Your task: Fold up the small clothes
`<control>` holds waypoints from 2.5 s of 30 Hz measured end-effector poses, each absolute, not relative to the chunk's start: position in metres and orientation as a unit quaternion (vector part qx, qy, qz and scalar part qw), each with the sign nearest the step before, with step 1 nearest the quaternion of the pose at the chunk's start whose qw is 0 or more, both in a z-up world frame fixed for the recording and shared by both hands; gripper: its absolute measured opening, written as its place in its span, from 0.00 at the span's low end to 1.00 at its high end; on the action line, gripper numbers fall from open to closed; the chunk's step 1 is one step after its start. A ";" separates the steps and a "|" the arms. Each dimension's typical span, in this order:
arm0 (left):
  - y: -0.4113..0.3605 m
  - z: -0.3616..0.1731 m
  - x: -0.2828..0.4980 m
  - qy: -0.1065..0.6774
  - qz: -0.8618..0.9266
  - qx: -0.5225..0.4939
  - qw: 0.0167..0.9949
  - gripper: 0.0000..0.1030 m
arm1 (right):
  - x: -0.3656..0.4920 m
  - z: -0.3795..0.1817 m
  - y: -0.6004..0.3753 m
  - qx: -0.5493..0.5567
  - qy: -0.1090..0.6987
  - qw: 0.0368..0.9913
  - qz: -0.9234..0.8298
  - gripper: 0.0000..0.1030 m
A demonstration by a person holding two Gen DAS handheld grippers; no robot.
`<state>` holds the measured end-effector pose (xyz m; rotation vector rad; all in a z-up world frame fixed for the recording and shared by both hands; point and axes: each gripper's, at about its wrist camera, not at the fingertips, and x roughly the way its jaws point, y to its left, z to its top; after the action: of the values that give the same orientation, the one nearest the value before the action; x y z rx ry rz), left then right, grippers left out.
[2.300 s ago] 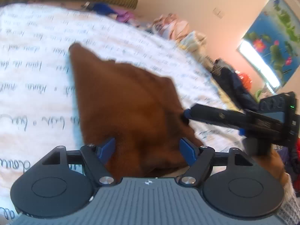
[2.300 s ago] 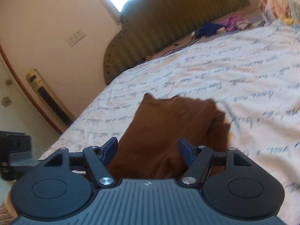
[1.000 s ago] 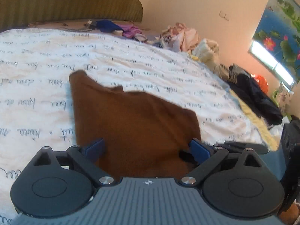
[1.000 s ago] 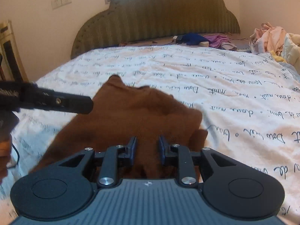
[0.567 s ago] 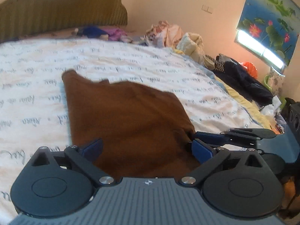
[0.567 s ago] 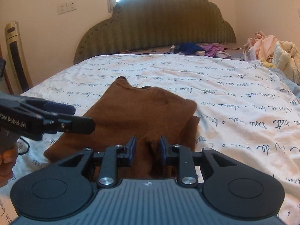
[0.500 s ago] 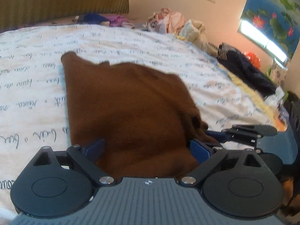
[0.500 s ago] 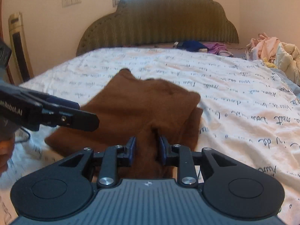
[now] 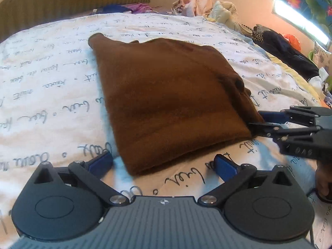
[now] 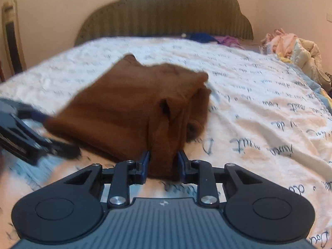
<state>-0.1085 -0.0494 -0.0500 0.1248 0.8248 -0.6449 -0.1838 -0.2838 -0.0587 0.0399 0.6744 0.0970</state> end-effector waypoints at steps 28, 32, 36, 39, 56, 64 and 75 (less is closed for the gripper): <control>-0.022 -0.062 0.052 0.530 -0.330 -0.228 0.748 0.32 | -0.063 -0.049 -0.308 0.174 0.386 0.899 0.110 0.51; -0.045 -0.033 0.032 0.493 -0.308 -0.112 0.806 0.30 | -0.071 -0.030 -0.293 0.130 0.378 0.910 0.109 0.32; -0.066 -0.003 0.005 0.432 -0.287 0.004 0.855 0.29 | -0.075 -0.007 -0.274 0.110 0.356 0.921 0.118 0.29; -0.064 0.017 -0.005 0.396 -0.274 0.047 0.875 0.28 | -0.070 0.011 -0.255 0.089 0.343 0.926 0.130 0.29; 0.049 -0.020 0.011 0.448 -0.229 -0.077 0.861 0.79 | -0.046 -0.043 -0.226 0.160 0.373 0.904 0.134 0.66; 0.082 -0.042 -0.033 0.464 -0.249 -0.141 0.838 0.67 | -0.097 -0.054 -0.240 0.178 0.373 0.899 0.145 0.66; 0.098 -0.019 -0.024 0.494 -0.272 -0.241 0.790 0.12 | -0.114 -0.028 -0.241 0.207 0.320 0.904 0.194 0.13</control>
<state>-0.0236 0.0982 -0.0188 -0.5187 1.0632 -0.5854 -0.1141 -0.2409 -0.0277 0.4282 0.6614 0.4003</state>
